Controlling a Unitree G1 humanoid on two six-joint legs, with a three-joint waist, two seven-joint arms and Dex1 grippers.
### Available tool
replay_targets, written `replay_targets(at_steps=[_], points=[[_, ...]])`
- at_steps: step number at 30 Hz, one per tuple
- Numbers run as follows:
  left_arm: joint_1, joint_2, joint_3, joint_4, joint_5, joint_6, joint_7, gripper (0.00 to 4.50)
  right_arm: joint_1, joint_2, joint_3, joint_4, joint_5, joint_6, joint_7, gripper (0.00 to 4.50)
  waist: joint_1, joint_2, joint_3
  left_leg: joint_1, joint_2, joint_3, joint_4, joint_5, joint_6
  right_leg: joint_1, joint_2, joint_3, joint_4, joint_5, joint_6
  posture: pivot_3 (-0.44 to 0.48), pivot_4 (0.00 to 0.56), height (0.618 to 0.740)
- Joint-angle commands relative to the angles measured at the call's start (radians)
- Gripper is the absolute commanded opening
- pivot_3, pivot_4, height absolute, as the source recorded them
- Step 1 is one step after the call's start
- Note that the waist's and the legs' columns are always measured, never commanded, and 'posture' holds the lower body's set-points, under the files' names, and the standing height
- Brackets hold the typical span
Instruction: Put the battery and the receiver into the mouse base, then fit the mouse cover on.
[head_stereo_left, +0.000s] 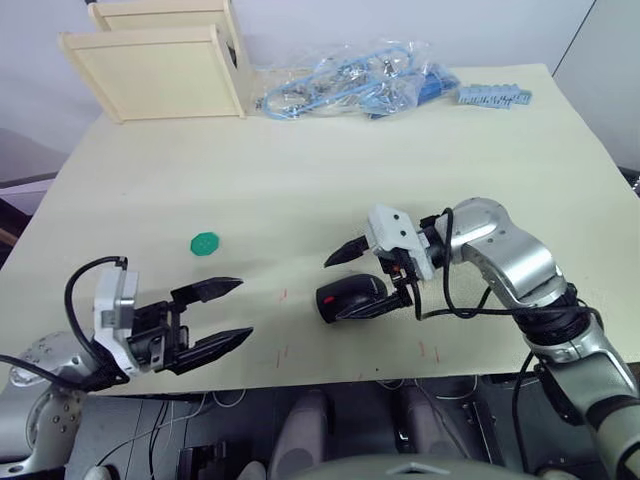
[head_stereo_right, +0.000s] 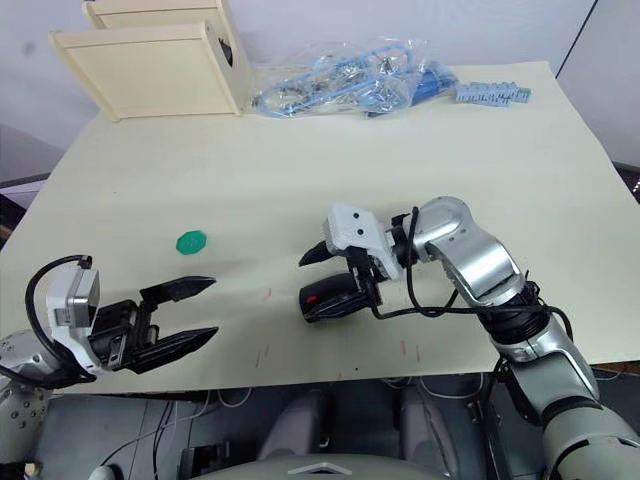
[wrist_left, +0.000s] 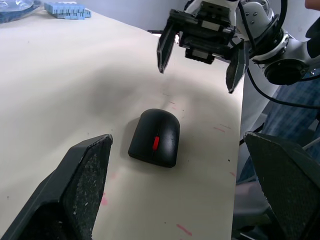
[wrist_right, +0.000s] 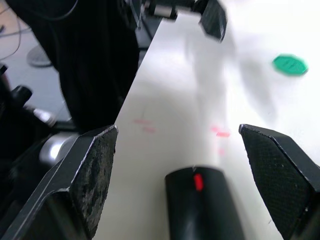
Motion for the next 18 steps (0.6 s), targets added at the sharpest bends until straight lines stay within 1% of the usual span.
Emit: replay_targets(at_steps=[1,3,4,8,18], points=[[-0.004,0.013,0.009,0.003,0.000,-0.003,-0.012,4.50,-0.005,0.024,-0.007,0.046,0.014,-0.026,-0.035,2.87,0.000,0.000,0.000,0.000,0.000,0.000,0.000,0.000,0.000,0.000,0.000,0.000,0.000,0.000,0.000,0.000,0.150,0.740],[-0.005,0.014,0.009,0.004,0.001,-0.002,-0.013,4.50,-0.004,0.026,0.007,0.068,0.000,-0.055,-0.039,1.87,0.001,0.000,0.000,0.000,0.000,0.000,0.000,0.000,0.000,0.000,0.000,0.000,0.000,0.000,0.000,0.000,0.150,0.740],[-0.005,0.014,0.010,0.003,0.001,-0.002,-0.014,4.50,-0.002,0.027,0.017,0.081,-0.011,-0.070,-0.041,1.45,0.001,0.000,0.000,0.000,0.000,0.000,0.000,0.000,0.000,0.000,0.000,0.000,-0.001,0.000,0.000,0.000,0.150,0.740],[0.000,0.014,0.013,-0.004,0.002,-0.002,-0.014,4.50,-0.006,0.016,0.068,0.109,-0.045,-0.101,-0.038,1.45,0.001,0.000,0.000,-0.001,0.000,0.000,0.000,0.000,0.000,0.000,0.000,0.000,-0.001,0.000,0.000,0.000,0.150,0.740],[0.021,0.004,0.015,-0.010,0.012,-0.017,-0.015,4.50,-0.068,0.022,0.175,0.126,-0.142,-0.010,-0.091,1.45,0.000,0.000,0.000,0.000,0.000,0.000,0.000,0.000,0.000,0.000,0.000,0.000,0.000,0.000,0.000,0.000,0.150,0.740]])
